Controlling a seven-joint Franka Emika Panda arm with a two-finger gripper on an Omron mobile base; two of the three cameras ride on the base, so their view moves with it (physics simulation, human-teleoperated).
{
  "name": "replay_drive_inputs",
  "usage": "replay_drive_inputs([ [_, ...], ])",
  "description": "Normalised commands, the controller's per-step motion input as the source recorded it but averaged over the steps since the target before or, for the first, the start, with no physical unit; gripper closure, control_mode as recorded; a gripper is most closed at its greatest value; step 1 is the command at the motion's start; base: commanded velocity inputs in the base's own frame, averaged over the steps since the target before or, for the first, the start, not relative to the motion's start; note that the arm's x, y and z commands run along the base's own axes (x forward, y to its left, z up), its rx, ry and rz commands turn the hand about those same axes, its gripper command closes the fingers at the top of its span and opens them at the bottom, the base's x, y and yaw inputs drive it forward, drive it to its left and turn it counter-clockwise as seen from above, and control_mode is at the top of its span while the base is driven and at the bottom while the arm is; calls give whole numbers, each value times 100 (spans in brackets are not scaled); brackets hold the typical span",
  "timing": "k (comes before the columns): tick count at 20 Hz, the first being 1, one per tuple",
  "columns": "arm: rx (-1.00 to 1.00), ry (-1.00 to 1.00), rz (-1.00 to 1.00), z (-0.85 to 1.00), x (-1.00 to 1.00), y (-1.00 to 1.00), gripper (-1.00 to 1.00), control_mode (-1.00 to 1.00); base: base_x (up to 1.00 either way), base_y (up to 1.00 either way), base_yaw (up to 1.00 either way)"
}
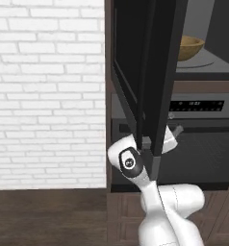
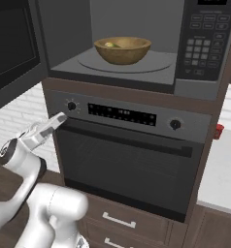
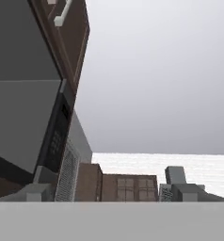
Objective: Pick the cucumber from the sink and place it in the bowl. Then pick the bowl and place it in the microwave. Then close the microwave door and press the start button.
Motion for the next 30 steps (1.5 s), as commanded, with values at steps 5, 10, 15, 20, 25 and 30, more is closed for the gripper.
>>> replay_drive_inputs([
  [5, -25, -22, -6, -23, -13, 96, -100, -100, 0, 0, 0],
  [10, -13, -15, 1, -14, -20, 100, -100, -100, 0, 0, 0],
  [15, 0, -3, 13, -35, -2, 100, -100, -100, 0, 0, 0],
  [20, 0, -1, 28, -22, 0, 100, -100, -100, 0, 0, 0],
  [25, 0, -2, 31, 10, 0, 87, -100, -100, 0, 0, 0],
  [30, 2, -15, 32, 35, -7, 19, -100, -100, 0, 0, 0],
])
